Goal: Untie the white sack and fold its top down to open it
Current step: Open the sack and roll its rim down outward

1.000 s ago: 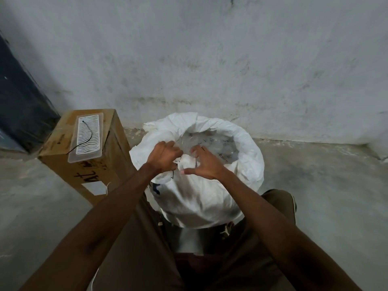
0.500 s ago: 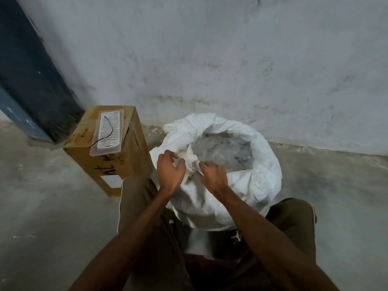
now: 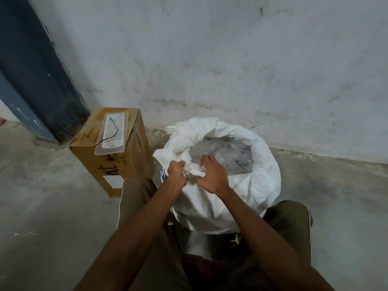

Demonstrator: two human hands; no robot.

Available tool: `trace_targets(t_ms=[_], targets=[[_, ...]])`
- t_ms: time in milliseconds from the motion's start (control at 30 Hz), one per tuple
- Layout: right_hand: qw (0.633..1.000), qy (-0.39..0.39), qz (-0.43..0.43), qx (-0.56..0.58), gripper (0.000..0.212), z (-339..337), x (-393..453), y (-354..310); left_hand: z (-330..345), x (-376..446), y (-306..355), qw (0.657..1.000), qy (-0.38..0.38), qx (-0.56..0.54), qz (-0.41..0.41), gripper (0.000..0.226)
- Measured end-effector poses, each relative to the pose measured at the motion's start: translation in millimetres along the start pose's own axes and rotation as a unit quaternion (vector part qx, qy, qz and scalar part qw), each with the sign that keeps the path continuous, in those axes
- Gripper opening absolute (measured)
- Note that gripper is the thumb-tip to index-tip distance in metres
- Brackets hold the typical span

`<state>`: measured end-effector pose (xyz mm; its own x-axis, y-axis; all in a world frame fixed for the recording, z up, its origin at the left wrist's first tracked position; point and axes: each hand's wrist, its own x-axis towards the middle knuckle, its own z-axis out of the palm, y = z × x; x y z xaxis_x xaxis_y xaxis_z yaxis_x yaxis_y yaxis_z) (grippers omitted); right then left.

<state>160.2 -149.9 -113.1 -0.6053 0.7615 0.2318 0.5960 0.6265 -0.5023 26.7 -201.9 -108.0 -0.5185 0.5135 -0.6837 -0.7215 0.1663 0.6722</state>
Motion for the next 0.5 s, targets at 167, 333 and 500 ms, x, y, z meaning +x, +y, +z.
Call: trace_targets(t_ms=[167, 333, 500], targets=[[0.97, -0.188, 0.069, 0.138, 0.076, -6.5, 14.5, -14.1, -16.3, 3.1, -1.8, 1.0, 0.011, 0.007, 0.008, 0.014], [0.97, -0.204, 0.071, 0.109, 0.061, 3.6, 14.7, -15.1, -32.4, 2.6, 1.0, 0.987, -0.155, 0.013, -0.04, 0.051], [0.986, -0.109, 0.099, 0.076, 0.047, 31.4, 7.7, -16.9, -24.2, 7.2, 21.0, 0.957, -0.053, 0.28, 0.061, 0.056]])
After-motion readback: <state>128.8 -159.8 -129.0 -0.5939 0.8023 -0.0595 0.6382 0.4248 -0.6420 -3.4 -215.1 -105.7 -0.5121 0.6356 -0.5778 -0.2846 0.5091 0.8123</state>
